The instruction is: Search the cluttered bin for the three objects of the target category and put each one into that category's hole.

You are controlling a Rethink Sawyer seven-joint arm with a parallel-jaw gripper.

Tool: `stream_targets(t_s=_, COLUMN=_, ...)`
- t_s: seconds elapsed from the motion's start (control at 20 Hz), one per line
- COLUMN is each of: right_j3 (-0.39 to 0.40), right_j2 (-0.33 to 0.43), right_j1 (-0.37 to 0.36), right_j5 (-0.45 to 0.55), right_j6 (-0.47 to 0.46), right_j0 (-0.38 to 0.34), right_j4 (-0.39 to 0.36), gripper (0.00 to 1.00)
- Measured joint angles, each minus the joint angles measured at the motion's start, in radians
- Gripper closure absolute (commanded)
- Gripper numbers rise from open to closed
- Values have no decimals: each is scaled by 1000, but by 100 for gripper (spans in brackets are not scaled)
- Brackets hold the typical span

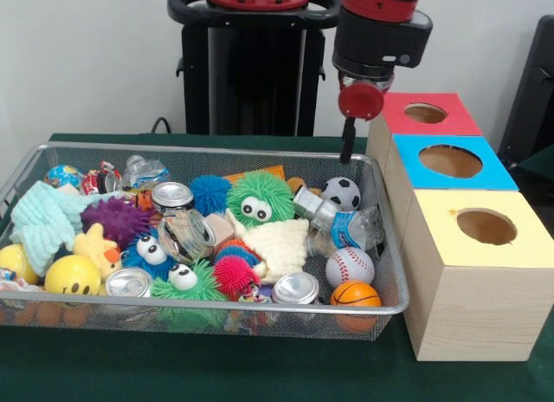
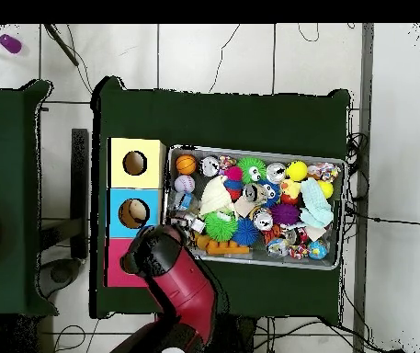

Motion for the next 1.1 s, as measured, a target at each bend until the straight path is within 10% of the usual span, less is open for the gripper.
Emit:
stream_targets(t_s=0.65, right_j3=63, right_j2=281, right_j1=-60, right_j5=-309, right_j6=0, right_j0=-118, right_j4=149, gripper=0)
stream_targets(t_s=1.1, right_j3=127, right_j2=511, right_j1=-64, right_j5=-569, right_j6=13, right_j0=-408, right_j4=-182, gripper=0)
